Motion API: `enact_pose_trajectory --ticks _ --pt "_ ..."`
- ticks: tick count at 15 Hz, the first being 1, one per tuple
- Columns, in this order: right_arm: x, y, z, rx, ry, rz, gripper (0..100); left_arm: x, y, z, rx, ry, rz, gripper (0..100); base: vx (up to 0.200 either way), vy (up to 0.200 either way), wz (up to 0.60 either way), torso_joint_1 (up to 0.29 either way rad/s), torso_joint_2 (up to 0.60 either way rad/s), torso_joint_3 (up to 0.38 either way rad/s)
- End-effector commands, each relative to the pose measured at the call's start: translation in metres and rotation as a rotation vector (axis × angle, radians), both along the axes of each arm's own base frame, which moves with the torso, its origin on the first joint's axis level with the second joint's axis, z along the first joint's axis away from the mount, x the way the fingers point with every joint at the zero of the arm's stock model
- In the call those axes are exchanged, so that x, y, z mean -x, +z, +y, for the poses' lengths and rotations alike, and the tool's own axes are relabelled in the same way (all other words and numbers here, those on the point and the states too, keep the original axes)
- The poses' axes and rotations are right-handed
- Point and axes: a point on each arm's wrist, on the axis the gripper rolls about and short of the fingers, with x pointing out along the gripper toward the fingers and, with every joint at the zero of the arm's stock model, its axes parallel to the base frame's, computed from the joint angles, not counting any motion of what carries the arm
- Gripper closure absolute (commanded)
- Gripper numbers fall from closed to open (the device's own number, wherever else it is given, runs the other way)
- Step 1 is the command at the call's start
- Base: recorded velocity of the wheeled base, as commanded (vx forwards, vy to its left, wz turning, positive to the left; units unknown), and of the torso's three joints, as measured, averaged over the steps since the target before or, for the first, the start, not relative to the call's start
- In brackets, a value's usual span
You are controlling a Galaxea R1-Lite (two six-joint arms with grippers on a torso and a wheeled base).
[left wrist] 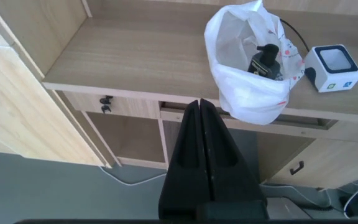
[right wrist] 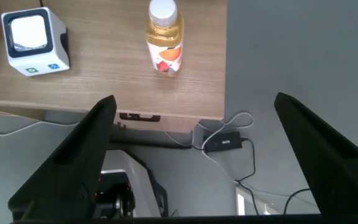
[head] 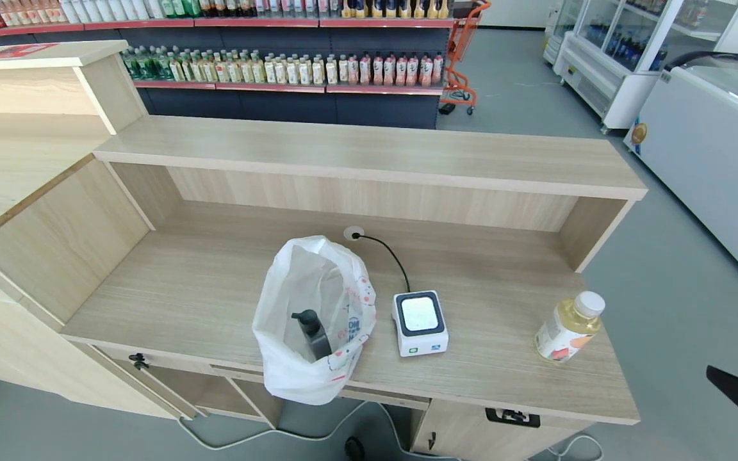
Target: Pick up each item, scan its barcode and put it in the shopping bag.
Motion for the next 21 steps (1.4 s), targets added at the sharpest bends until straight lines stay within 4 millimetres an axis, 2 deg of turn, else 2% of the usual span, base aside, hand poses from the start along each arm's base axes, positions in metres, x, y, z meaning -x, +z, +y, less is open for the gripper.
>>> enact_pose_trajectory --ticks 1,7,10,14,17,21 --pt "0.0 -0.001 0.0 0.002 0.0 0.003 0 0.0 0.0 0.0 0.0 0.0 0.001 100 0.0 0.0 0.0 0.0 0.0 0.0" --pt "0.005 -0.007 0.0 0.006 -0.013 0.011 0 0.0 0.0 0.0 -0.001 0.0 0.001 100 0.0 -0.2 0.0 0.014 0.0 -0.001" --pt "0.011 -0.019 -0.001 0.045 -0.05 0.073 0 0.0 0.0 0.0 0.0 0.0 -0.002 100 0.0 0.0 0.0 0.0 0.0 0.0" --pt "0.018 -0.037 0.0 0.062 -0.047 0.242 0 0.0 0.0 0.0 0.0 0.0 -0.002 100 0.0 0.0 0.0 0.0 0.0 0.0" --pt "-0.001 -0.045 -0.002 0.093 -0.115 0.362 0 0.0 0.0 0.0 0.0 0.0 -0.001 100 0.0 0.0 0.0 0.0 0.0 0.0" --pt "-0.028 -0.055 0.01 -0.044 -0.134 0.405 0 0.0 0.0 0.0 0.0 0.0 0.001 100 0.0 0.0 0.0 0.0 0.0 0.0"
